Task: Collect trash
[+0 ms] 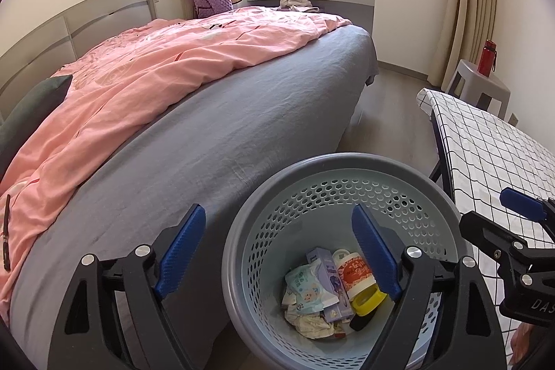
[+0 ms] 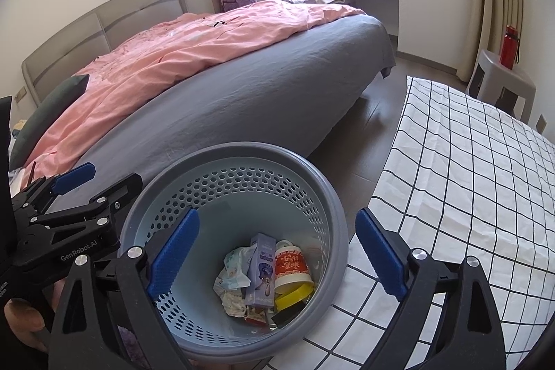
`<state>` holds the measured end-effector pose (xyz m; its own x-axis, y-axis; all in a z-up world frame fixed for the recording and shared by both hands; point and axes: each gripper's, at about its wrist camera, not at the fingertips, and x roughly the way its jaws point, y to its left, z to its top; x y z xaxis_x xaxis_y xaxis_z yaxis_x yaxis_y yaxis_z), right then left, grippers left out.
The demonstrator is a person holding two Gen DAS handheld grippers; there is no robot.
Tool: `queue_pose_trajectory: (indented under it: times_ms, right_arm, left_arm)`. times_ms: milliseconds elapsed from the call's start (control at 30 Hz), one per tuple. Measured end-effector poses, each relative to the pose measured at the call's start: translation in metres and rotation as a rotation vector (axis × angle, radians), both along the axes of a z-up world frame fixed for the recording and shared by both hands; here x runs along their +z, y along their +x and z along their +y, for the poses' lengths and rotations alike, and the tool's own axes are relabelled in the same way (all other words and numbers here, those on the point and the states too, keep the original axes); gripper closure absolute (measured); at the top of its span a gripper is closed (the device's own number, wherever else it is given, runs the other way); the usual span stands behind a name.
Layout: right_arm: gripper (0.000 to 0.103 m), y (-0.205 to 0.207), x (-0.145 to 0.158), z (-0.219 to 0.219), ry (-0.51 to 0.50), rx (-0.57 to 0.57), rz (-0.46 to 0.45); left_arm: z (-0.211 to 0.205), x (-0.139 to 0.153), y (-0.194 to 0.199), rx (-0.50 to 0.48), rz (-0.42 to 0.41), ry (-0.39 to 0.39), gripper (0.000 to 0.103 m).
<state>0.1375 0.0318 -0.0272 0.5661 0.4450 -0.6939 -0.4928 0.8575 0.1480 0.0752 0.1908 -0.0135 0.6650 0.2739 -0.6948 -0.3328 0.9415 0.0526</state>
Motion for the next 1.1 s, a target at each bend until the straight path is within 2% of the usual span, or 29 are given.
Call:
queue_pose_trajectory:
  times_ms: [333,1100]
  right_arm:
    - [0.009,0.0011,0.0004,-0.0019,-0.004,-0.014,-0.009]
    - [0.008,0.0004,0.0003,-0.0014,-0.003,-0.016,-0.007]
  left_arm:
    - [0.0006,-0.0002,0.0003,0.012,0.0,0.004,0.019]
    - [-0.0009,-0.0015,0.0007,0.014,0.007,0.013,0.019]
